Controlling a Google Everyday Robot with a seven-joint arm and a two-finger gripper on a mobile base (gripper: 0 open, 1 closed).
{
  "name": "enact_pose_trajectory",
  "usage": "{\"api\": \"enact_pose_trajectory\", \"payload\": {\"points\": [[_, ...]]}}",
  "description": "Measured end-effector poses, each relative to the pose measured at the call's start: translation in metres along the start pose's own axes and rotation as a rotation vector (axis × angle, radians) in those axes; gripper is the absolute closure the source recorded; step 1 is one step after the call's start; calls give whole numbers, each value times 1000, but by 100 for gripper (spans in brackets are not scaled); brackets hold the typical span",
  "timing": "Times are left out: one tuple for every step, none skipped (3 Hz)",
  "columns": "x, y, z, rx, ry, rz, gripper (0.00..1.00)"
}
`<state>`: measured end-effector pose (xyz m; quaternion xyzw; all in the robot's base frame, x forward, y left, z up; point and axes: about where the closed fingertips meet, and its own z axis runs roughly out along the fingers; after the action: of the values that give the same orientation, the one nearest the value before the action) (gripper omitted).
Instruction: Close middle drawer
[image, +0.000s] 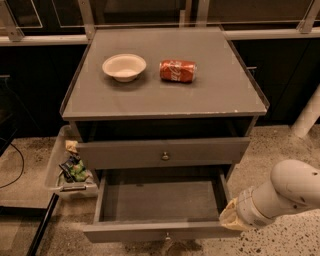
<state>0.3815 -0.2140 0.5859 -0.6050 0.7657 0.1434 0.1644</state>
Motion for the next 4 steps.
{"api": "enact_pose_trajectory", "payload": {"points": [[11,6,35,16,-41,8,100],[22,-3,76,65,-105,-10,100],[32,-9,115,85,-167,-36,100],[40,-10,147,80,-210,-56,100]]}}
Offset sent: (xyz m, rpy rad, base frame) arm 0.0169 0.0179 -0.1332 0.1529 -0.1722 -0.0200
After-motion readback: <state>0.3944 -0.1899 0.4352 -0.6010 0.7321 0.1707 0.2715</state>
